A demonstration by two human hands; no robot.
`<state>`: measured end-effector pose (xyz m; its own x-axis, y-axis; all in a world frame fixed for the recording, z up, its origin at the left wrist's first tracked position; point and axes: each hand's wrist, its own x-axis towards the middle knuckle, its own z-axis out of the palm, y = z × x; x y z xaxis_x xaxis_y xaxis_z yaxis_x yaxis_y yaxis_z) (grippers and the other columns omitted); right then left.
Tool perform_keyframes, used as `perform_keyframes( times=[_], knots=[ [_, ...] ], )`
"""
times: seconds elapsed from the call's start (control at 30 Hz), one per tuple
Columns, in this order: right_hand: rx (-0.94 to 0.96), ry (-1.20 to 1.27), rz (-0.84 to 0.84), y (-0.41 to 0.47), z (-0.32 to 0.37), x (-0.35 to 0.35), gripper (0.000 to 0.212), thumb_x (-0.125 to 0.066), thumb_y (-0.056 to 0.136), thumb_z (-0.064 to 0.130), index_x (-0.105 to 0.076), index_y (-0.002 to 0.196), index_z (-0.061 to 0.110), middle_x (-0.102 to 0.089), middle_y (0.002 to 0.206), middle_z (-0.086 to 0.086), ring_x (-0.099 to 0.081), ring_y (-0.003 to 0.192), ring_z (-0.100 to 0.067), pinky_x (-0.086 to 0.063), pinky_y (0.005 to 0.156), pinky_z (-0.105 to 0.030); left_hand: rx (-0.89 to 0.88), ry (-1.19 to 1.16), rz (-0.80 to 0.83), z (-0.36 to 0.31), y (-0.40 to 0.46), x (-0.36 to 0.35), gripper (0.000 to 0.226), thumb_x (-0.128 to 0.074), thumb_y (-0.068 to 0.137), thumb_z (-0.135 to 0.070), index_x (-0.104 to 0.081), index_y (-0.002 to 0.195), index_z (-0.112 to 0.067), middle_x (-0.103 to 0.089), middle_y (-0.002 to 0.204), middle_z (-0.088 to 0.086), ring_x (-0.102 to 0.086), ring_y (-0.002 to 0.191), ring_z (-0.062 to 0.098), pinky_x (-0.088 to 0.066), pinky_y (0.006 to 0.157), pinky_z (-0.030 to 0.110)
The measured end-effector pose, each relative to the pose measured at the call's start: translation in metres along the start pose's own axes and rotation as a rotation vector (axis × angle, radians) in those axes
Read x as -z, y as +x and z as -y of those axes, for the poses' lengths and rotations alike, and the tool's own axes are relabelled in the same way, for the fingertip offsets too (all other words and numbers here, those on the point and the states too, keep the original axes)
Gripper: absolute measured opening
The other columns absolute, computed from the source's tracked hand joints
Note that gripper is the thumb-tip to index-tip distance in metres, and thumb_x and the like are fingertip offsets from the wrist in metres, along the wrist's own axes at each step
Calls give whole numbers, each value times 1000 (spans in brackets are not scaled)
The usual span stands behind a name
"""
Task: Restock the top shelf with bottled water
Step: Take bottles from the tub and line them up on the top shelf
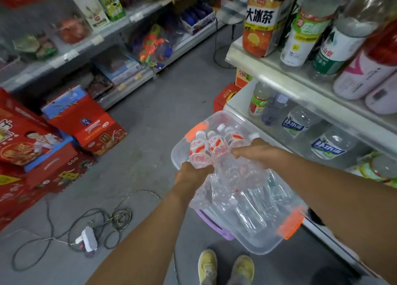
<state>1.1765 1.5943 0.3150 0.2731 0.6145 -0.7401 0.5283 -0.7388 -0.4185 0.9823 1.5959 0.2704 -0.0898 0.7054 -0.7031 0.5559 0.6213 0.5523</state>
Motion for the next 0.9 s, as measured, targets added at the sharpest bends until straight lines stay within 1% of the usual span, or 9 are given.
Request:
perform_keyframes(
  times=[0.13, 0.2, 0.27, 0.37, 0.43, 0.53, 0.63, 0.73, 0.9],
  knots=[
    [-46, 353, 176, -24, -13, 6, 39, -63, 80, 35, -63, 107, 8, -70, 83, -6, -63, 73, -21, -54, 75, -32, -50, -96, 10, -5, -28, 11, 79, -78, 51, -54, -58, 117, -15, -66, 108, 7, -64, 98, 28, -55, 85, 42],
    [-24, 370, 177, -44, -14, 5, 34, -62, 82, 35, -62, 102, 7, -67, 69, -1, -58, 63, -15, -52, 66, -25, -101, -122, -17, -14, -44, 19, 65, -80, 61, -47, -56, 114, -17, -67, 104, 5, -67, 92, 28, -56, 82, 42],
    [28, 346, 112, -60, -18, 4, 54, -68, 69, 44, -59, 108, 8, -69, 73, -1, -58, 61, -16, -57, 68, -34, -143, -190, -50, -22, -61, 27, 59, -83, 67, -34, -52, 113, -16, -69, 99, 7, -72, 80, 29, -60, 75, 45],
    [212, 398, -32, -90, -18, 8, 68, -74, 64, 35, -45, 119, 8, -67, 89, -4, -58, 65, -14, -46, 53, -20, -232, -282, -78, -37, -88, 41, 53, -84, 72, -18, -48, 111, -16, -67, 101, 10, -71, 81, 30, -60, 73, 50],
    [341, 440, -108, -108, -13, 15, 81, -78, 51, 33, -46, 121, 7, -66, 99, -5, -60, 71, -10, -45, 51, -16, -321, -314, -91, -48, -104, 49, 49, -82, 75, -12, -47, 109, -16, -67, 100, 9, -70, 81, 25, -59, 69, 40],
    [456, 434, -224, -139, 0, 33, 66, -82, 66, 23, -43, 119, 16, -60, 92, 1, -58, 74, -8, -46, 58, -18, -473, -339, -128, -76, -135, 61, 47, -78, 79, -8, -44, 111, -14, -63, 94, 3, -64, 75, 12, -49, 53, 18],
    [527, 385, -368, -162, 11, 54, 68, -78, 61, 32, -46, 120, 21, -62, 97, 1, -61, 83, -13, -51, 72, -29, -591, -341, -118, -103, -159, 75, 47, -76, 79, -10, -44, 111, -18, -63, 93, 2, -64, 72, 10, -47, 56, 19],
    [574, 401, -474, -185, 24, 75, 56, -78, 60, 30, -53, 109, 22, -62, 94, 6, -58, 81, -7, -42, 65, -22, -684, -355, -109, -133, -180, 90, 47, -75, 80, -11, -43, 113, -21, -65, 90, 1, -65, 67, 9, -46, 51, 18],
    [687, 456, -605, -222, 59, 104, 34, -76, 72, 13, -55, 92, 29, -66, 81, 8, -61, 68, 1, -49, 58, -18, -852, -303, -62, -191, -190, 115, 29, -79, 76, -18, -59, 95, -25, -71, 90, 1, -69, 77, 14, -56, 69, 31]
  ],
)
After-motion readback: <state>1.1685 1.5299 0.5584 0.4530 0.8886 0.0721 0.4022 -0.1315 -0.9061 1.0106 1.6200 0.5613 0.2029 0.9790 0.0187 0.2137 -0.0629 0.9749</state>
